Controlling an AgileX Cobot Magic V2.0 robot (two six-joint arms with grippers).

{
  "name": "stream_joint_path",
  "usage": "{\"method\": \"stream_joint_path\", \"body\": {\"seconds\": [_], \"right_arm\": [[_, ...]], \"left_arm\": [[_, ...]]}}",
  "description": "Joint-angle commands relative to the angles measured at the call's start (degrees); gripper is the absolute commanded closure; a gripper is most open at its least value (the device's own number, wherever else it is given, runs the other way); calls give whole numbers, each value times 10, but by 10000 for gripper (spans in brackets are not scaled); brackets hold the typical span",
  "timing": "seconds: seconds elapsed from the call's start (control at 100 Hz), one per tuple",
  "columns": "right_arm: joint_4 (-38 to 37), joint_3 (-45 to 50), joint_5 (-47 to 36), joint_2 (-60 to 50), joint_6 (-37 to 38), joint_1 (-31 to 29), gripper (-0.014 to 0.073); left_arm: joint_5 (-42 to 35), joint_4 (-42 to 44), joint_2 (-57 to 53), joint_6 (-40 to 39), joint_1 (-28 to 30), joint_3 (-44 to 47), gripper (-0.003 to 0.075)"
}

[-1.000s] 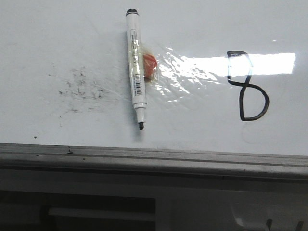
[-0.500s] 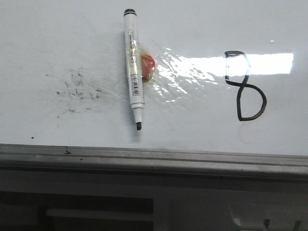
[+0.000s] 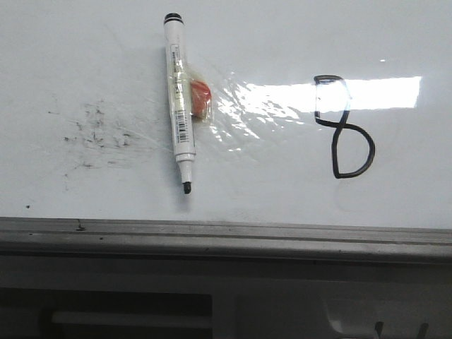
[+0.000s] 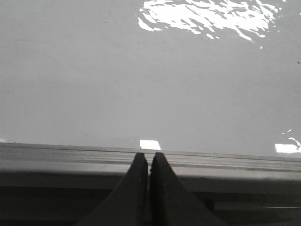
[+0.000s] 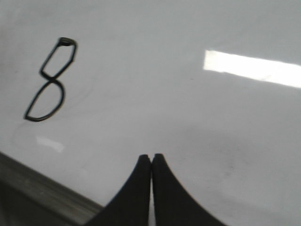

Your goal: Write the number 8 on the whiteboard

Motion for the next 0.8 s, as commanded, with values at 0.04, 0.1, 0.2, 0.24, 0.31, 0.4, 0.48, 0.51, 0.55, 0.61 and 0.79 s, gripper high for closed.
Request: {"method": "stream_joint_path", "body": {"seconds": [0.04,0.1,0.2,0.24,0.31,0.4,0.48,0.51,0.55,0.61,0.79], "right_arm": [[-43,8,-14,6,54,-57,646],[-43,8,13,-2,54,-71,646],[-43,8,80,-23,55,-78,646],[-43,8,108,-35,57,-79,646],[-48,8,143,-58,63,-79,646],[-60,8,153,-87,63,-79,646],[-66,8,153,-92,63,-79,646],[-69,8,153,-92,63,-79,646],[-69,8,153,-92,63,-79,646],[-73,8,153,-92,63,-79,646],[-77,8,151,-92,63,-79,646]], "left_arm": [[-16,-8,-18,-5,2,19,741],[-16,-8,-18,-5,2,19,741],[-16,-8,-18,-5,2,19,741],[-16,-8,-18,-5,2,19,741],[-16,-8,-18,-5,2,19,741],[-16,-8,-18,-5,2,19,741],[-16,-8,-18,-5,2,19,741],[-16,-8,-18,-5,2,19,741],[-16,-8,-18,-5,2,19,741],[-16,-8,-18,-5,2,19,741],[-16,-8,-18,-5,2,19,741]]}}
